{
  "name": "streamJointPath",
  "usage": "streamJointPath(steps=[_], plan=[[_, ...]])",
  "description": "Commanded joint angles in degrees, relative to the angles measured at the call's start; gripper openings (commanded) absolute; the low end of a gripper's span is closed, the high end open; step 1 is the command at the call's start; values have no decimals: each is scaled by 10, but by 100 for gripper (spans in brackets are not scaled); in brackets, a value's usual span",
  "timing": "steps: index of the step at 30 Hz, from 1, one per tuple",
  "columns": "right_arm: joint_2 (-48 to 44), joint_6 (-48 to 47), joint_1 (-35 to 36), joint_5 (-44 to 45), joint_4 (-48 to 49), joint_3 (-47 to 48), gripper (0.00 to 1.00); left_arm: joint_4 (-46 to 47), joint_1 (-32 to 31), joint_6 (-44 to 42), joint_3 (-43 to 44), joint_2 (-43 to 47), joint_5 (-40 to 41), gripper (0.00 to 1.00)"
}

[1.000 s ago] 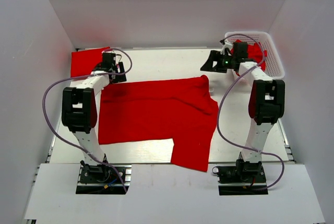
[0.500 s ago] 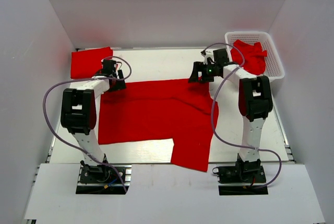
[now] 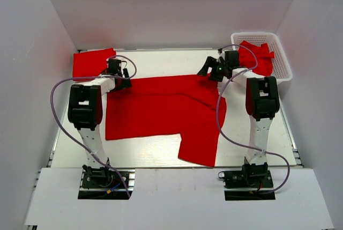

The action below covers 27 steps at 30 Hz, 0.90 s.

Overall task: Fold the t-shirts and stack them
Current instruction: Fold the flattened tshirt in 1/3 of the way, then grap the side of the flattened tshirt closest away from the robot with both arms

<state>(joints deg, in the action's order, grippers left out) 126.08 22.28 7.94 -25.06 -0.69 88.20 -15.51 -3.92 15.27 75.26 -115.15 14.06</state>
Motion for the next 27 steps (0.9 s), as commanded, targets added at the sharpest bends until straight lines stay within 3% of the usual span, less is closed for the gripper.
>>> streamJointPath(steps=[1,8,16,21,27], plan=[[26,15,-28,68,8,7,90,-15,-6,-26,16,-39,-25,100],[55,-91,-23,37,-109,151,90,-20,-6,-31,90,-58,-53,100],[-22,-192,4,66,-216,216,90,-109,-6,-45,192,-4,-58,100],[-143,-201,47,138,-230,126,90,-152,-6,-32,184,109,-42,100],[-299,-143,80,220,-215,-67,90,-245,-6,55,55,263,30,100]])
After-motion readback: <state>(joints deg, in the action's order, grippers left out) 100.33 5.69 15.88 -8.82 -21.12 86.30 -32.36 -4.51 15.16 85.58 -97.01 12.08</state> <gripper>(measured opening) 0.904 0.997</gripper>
